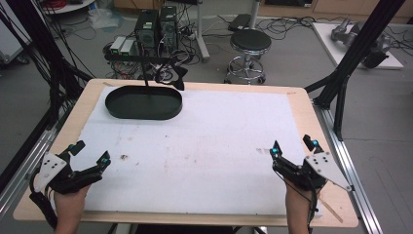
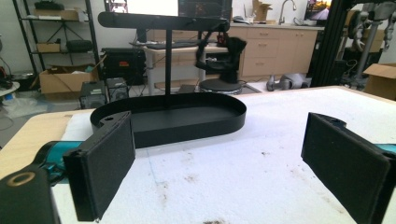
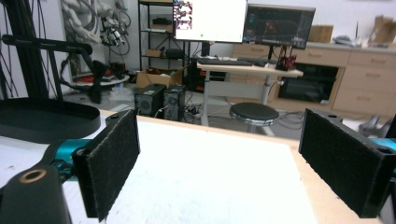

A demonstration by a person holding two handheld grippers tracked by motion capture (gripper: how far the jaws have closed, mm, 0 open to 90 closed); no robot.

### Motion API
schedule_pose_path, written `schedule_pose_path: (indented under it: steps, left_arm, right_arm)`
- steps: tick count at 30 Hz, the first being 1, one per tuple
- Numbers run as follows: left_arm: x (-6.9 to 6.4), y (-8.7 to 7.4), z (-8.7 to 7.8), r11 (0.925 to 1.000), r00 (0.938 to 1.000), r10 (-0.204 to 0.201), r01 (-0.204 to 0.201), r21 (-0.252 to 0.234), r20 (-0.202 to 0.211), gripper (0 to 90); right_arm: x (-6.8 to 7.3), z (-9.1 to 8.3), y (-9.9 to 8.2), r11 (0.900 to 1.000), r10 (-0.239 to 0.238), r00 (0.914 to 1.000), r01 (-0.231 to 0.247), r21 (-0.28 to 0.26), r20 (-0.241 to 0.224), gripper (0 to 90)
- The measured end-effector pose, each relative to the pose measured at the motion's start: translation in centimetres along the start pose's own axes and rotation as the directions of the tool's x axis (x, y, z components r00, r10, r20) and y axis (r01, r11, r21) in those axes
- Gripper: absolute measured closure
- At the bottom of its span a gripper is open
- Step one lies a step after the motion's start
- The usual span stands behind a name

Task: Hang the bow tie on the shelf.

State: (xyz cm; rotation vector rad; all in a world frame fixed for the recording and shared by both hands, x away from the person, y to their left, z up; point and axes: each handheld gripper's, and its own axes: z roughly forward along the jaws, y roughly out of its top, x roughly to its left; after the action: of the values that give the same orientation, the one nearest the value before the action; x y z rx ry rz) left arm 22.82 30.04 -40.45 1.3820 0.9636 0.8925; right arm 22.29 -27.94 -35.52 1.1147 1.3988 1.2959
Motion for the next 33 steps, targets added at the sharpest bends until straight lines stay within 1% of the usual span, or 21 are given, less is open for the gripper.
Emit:
schedule_pose_path:
  steps: [2, 6, 7, 8, 10, 12, 14, 16, 19, 20, 23, 30, 32, 33]
  left_arm:
    - [0.0, 0.0, 0.0, 1.0, 1.0, -0.001, 0.001, -0.001, -0.001, 10.3]
    - [0.1, -0.2, 0.0, 0.9999, 0.9999, 0.009, -0.009, 0.007, -0.01, 10.3]
    - [0.2, -0.3, 0.1, 0.9999, 0.9998, 0.012, -0.012, 0.009, -0.014, 10.3]
    - [0.2, -0.3, 0.1, 0.9998, 0.9998, 0.014, -0.014, 0.011, -0.016, 10.2]
    - [0.3, -0.5, 0.0, 0.9999, 0.9997, 0.009, -0.008, 0.014, -0.023, 10.2]
    - [0.4, -0.5, 0.0, 0.9999, 0.9996, 0.005, -0.005, 0.013, -0.027, 10.2]
    - [0.4, -0.5, -0.1, 0.9999, 0.9995, 0.01, -0.009, 0.011, -0.029, 10.2]
    - [0.4, -0.4, -0.1, 1.0, 0.9995, 0.007, -0.007, 0.004, -0.031, 10.3]
    - [0.5, -0.4, -0.2, 0.9999, 0.9994, 0.009, -0.009, 0.005, -0.034, 10.2]
    - [0.5, -0.4, -0.2, 1.0, 0.9994, 0.008, -0.008, 0.005, -0.035, 10.2]
    - [0.6, -0.4, -0.2, 1.0, 0.9994, 0.005, -0.004, 0.004, -0.035, 10.2]
    - [0.5, -0.5, -0.1, 0.9999, 0.9995, 0.01, -0.009, 0.011, -0.029, 10.2]
    - [0.4, -0.6, -0.1, 0.9999, 0.9996, 0.011, -0.011, 0.012, -0.027, 10.2]
    - [0.4, -0.6, -0.1, 0.9999, 0.9996, 0.011, -0.011, 0.012, -0.027, 10.2]
  right_arm:
    - [-0.6, -0.4, -0.8, 0.9997, 0.025, 0.9995, -0.025, 0.002, -0.021, 11.4]
    - [-1.6, -0.8, -2.4, 0.9985, 0.041, 0.9987, -0.04, 0.038, -0.029, 10.5]
    - [-1.6, -0.8, -2.4, 0.9985, 0.041, 0.9987, -0.04, 0.038, -0.029, 10.5]
    - [-2.0, -1.0, -3.1, 0.9973, 0.06, 0.9975, -0.058, 0.045, -0.038, 10.5]
    - [-2.4, -1.3, -3.9, 0.9964, 0.079, 0.9951, -0.077, 0.035, -0.059, 10.5]
    - [-2.7, -1.3, -4.3, 0.9969, 0.07, 0.9944, -0.067, 0.042, -0.079, 10.5]
    - [-2.8, -1.3, -4.3, 0.9974, 0.063, 0.9947, -0.06, 0.038, -0.081, 10.5]
    - [-2.8, -1.3, -4.2, 0.9974, 0.068, 0.9942, -0.066, 0.029, -0.083, 10.5]
    - [-2.6, -1.4, -4.1, 0.999, 0.041, 0.9952, -0.039, 0.021, -0.089, 10.5]
    - [-2.5, -1.4, -4.2, 0.9991, 0.038, 0.9952, -0.037, 0.021, -0.09, 10.5]
    - [-2.5, -1.4, -4.2, 0.9994, 0.029, 0.9957, -0.027, 0.023, -0.088, 10.5]
    - [-2.6, -1.7, -4.4, 0.9995, 0.025, 0.9961, -0.023, 0.019, -0.084, 10.5]
    - [-2.7, -1.8, -4.4, 0.9994, 0.032, 0.996, -0.031, 0.017, -0.084, 10.5]
    - [-2.7, -1.8, -4.4, 0.9996, 0.026, 0.9962, -0.025, 0.014, -0.083, 10.5]
